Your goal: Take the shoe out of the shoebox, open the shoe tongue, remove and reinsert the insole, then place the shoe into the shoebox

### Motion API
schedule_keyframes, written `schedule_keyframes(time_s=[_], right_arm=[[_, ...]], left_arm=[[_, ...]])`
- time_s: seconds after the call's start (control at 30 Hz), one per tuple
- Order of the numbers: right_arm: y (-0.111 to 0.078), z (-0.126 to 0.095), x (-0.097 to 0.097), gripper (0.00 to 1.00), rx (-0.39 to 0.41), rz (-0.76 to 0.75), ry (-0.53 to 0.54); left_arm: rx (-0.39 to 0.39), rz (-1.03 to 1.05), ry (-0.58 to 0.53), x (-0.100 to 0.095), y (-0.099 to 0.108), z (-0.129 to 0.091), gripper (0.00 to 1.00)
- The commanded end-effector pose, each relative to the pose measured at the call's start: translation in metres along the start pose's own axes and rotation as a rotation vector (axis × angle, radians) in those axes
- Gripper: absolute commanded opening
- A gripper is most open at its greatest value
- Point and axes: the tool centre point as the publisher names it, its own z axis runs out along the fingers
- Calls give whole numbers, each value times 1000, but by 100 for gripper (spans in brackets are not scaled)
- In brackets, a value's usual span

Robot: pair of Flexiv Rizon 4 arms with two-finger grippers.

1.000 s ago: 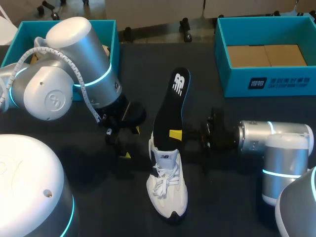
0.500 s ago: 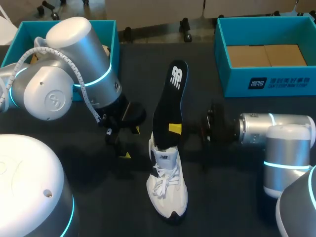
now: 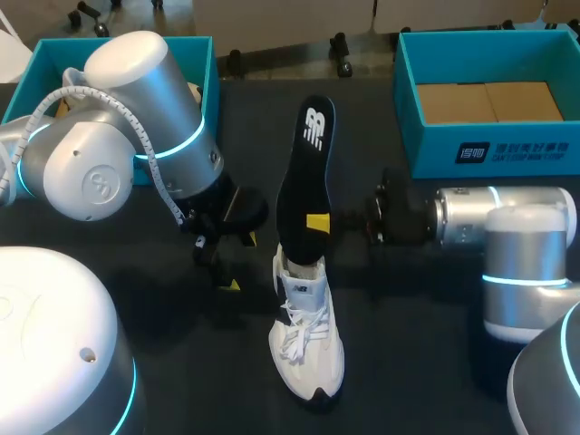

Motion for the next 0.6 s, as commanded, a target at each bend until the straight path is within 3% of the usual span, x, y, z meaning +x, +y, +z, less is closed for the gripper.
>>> schedule_keyframes(time_s=[0.03,0.33,0.6], right_arm=[[1,1,3,0,2,0,-7],[9,11,9,0,24,21,-40],[18,7,5,0,12,28,-58]], left_arm=[[-2,-1,-1,1,0,-1,100],[-2,-1,-1,1,0,-1,100],[-2,-1,-1,1,0,-1,100]])
